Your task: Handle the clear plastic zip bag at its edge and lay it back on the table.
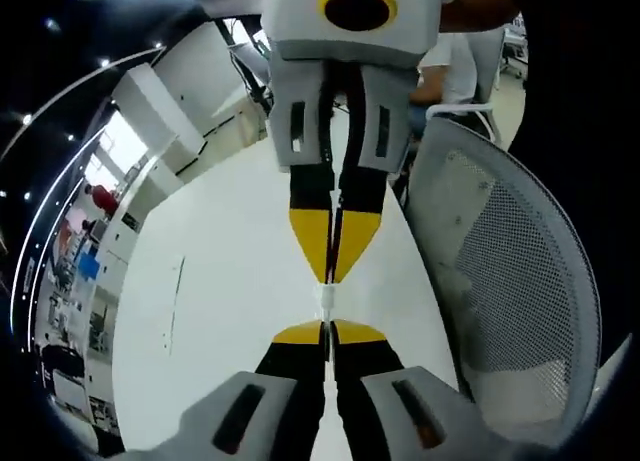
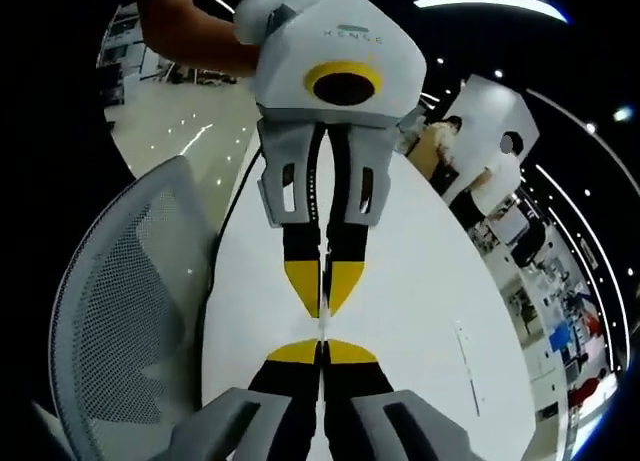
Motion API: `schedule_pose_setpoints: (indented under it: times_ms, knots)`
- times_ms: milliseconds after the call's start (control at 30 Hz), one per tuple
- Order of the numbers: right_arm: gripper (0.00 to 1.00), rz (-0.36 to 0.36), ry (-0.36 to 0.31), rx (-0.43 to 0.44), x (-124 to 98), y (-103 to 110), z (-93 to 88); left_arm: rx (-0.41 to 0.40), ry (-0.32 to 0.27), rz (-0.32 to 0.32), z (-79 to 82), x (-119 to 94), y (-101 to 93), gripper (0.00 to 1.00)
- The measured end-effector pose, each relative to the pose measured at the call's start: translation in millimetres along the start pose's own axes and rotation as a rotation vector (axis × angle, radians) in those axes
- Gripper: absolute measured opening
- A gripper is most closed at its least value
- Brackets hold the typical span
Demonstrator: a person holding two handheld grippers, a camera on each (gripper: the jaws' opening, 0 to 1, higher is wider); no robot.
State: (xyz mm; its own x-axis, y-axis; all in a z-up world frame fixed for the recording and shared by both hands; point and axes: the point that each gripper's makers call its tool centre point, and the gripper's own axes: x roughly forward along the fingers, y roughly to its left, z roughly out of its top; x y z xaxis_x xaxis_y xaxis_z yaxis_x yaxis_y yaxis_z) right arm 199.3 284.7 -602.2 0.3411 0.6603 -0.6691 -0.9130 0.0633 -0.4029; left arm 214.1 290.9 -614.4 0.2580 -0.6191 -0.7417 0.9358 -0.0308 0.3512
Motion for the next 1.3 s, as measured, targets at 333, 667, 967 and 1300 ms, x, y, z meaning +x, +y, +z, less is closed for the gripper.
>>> schedule_pose_setpoints:
  times_ms: [333,667,967,1300]
  knots:
    - [0.00,-0.010,0.013,0.010,-2,-6,-4.5,-0.002,0.005,0.006,0.5,3,8.2,0.00]
    - [0.14,-0.020,0.034,0.055,-6,-6,-12.4,0.003,0.027,-0.002,1.6,6,8.9,0.00]
    - [0.19,-0.032,-0.019,0.078,-11,-14,-1.3,-0.046,0.024,0.023,-3.5,2,15.3,0.00]
    - [0.16,-0.021,-0.047,0.058,-2,-11,11.2,-0.037,0.019,0.025,-0.1,-1,10.9,0.00]
